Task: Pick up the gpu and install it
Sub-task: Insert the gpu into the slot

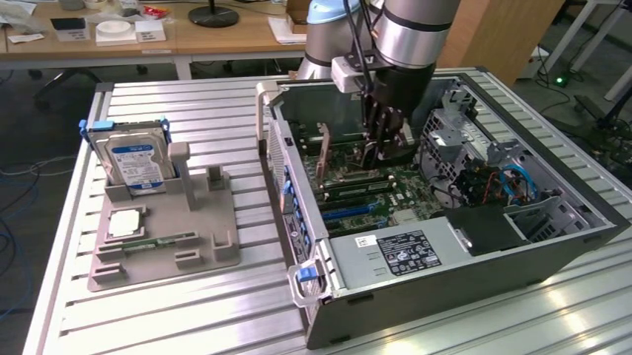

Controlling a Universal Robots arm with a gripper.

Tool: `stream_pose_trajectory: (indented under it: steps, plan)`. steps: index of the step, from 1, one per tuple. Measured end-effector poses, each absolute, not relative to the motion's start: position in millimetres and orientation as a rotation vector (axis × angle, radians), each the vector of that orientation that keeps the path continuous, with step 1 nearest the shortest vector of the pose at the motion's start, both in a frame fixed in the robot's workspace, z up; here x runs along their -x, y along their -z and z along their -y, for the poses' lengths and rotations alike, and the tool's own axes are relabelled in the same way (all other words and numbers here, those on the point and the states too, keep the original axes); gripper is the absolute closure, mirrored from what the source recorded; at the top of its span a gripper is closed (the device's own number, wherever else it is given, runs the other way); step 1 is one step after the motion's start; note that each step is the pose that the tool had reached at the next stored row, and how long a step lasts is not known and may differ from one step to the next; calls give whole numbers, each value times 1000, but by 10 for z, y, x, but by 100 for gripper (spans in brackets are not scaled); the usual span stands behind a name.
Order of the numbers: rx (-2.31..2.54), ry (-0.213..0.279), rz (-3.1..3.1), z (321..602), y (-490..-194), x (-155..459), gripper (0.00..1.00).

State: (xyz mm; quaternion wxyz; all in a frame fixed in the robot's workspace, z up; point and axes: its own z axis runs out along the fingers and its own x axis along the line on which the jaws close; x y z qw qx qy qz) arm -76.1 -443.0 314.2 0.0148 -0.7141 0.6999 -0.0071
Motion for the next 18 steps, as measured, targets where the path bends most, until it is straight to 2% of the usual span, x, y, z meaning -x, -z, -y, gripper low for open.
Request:
stream_pose_trajectory:
  steps: [18]
  plan:
    - [2222, 22, -2179, 4492, -3022, 882, 73]
